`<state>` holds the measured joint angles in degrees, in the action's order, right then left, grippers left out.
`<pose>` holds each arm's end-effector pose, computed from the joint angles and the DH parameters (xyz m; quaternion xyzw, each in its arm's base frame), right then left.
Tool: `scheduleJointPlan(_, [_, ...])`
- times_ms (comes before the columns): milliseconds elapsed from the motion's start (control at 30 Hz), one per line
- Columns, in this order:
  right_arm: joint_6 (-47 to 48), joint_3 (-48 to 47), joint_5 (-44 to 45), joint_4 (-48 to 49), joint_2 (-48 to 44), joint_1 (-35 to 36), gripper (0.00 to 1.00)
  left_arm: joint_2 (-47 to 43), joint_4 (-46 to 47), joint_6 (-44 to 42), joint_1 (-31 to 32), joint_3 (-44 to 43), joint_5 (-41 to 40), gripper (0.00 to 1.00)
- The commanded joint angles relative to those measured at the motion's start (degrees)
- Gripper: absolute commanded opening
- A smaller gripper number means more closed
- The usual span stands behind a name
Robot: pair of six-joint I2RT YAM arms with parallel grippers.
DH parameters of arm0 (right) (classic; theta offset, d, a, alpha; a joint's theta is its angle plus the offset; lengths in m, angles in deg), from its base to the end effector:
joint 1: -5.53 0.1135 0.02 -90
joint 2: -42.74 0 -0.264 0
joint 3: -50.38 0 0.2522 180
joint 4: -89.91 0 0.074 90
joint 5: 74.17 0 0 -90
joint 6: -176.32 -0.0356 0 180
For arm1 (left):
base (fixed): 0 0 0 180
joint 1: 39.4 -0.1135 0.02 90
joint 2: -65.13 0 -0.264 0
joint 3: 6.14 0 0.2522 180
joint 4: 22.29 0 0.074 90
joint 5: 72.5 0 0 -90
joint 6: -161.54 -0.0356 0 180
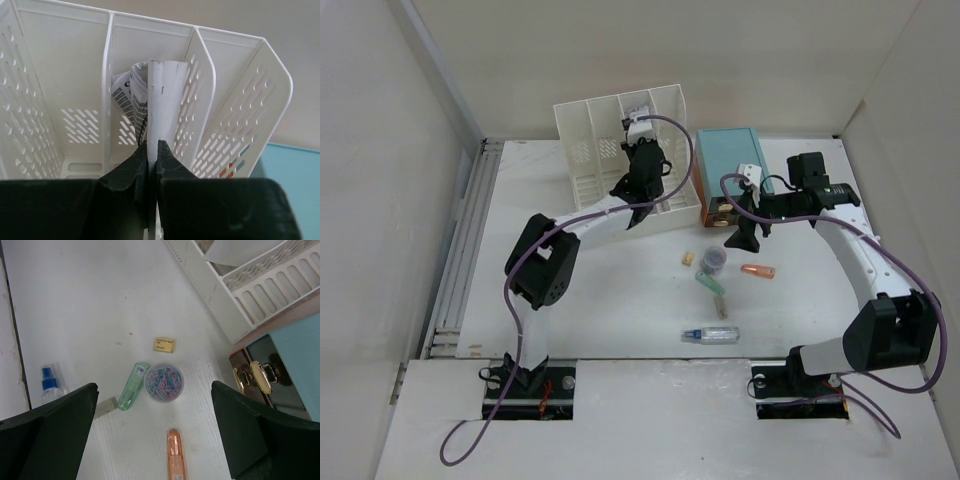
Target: Organize the desk
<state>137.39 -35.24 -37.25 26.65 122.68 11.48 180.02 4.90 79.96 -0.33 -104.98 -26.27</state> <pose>0.2715 0.0569 0.3179 -0.5196 0.6953 0.3004 0.3952 0.3814 -0.2779 0.3025 -0.1219 0.6445 -0.0719 0.7514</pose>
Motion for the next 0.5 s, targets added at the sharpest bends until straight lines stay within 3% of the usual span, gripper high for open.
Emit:
scheduleJointPlan(0, [1.3, -2.4, -2.8, -0.4, -1.7, -0.4, 1.00, -3.3, -5.1, 4.5, -0.9, -2.1, 5.3, 0.00])
scheduleJointPlan(233, [1.3, -2.4, -2.8, -0.4, -1.7, -0.4, 1.00, -6.7, -3.0, 2.9, -0.9, 3.4, 6.3, 0.00])
scheduleJointPlan(467, [1.3, -2.4, -2.8, -0.9, -1.7, -0.4, 1.00, -10.2, 17.3, -10.8, 3.4, 13.5, 0.9, 0.00])
